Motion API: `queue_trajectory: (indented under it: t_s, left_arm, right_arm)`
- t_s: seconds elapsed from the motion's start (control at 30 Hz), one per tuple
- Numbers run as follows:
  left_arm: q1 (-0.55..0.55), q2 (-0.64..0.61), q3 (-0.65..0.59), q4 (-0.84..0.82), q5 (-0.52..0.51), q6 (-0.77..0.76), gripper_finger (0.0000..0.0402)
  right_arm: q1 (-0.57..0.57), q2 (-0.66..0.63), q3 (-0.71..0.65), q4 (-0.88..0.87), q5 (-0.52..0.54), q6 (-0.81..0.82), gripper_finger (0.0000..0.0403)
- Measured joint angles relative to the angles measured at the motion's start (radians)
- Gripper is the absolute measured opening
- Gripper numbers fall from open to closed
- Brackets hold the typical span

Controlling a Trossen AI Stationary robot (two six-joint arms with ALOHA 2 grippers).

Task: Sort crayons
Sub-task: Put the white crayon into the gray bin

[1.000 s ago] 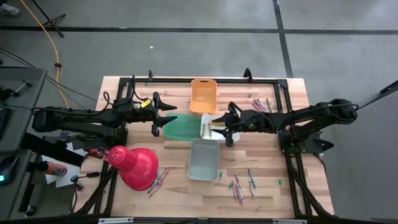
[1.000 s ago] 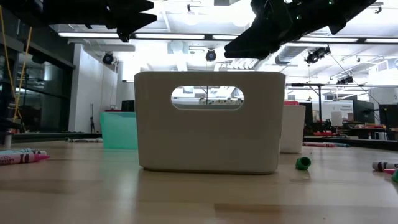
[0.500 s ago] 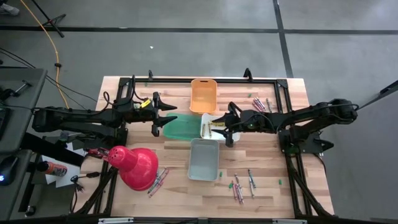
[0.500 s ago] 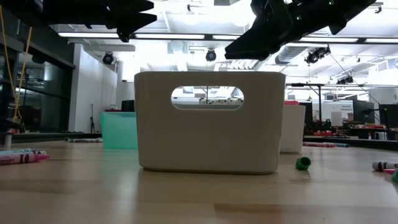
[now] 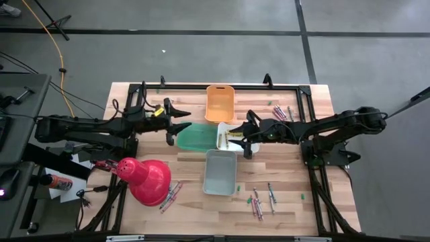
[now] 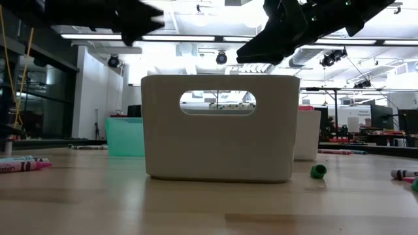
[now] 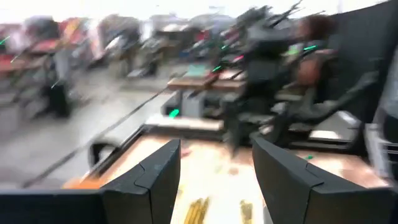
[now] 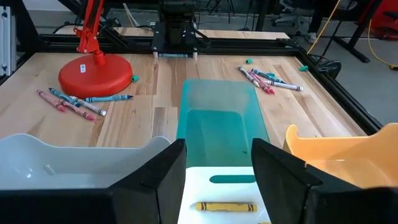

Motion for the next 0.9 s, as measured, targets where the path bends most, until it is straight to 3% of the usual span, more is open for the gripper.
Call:
queue_trajectory:
  t_s: [0.13,0.2,0.3,0.6,0.9]
  left_arm:
    - [0.044,0.045,0.085,-0.409,-0.402,-0.094,0.0186]
    - [0.092,0.086,0.139,-0.616,-0.483,-0.193,0.0186]
    - [0.170,0.156,0.173,-0.780,-0.469,-0.273,0.0186]
    - [0.378,0.355,0.174,-0.962,-0.325,-0.285,0.0186]
    - [0.461,0.404,0.174,-1.061,-0.266,-0.276,0.0186]
  right_arm:
    - [0.000,0.000,0.000,0.000,0.000,0.000,0.0177]
    - [0.000,0.000,0.000,0.000,0.000,0.003,0.0177]
    - [0.000,0.000,0.000,0.001,0.000,0.003,0.0177]
    - [0.000,0.000,0.000,0.000,0.000,0.003,0.0177]
    - [0.000,0.001,0.000,-0.003,0.000,0.003,0.0177]
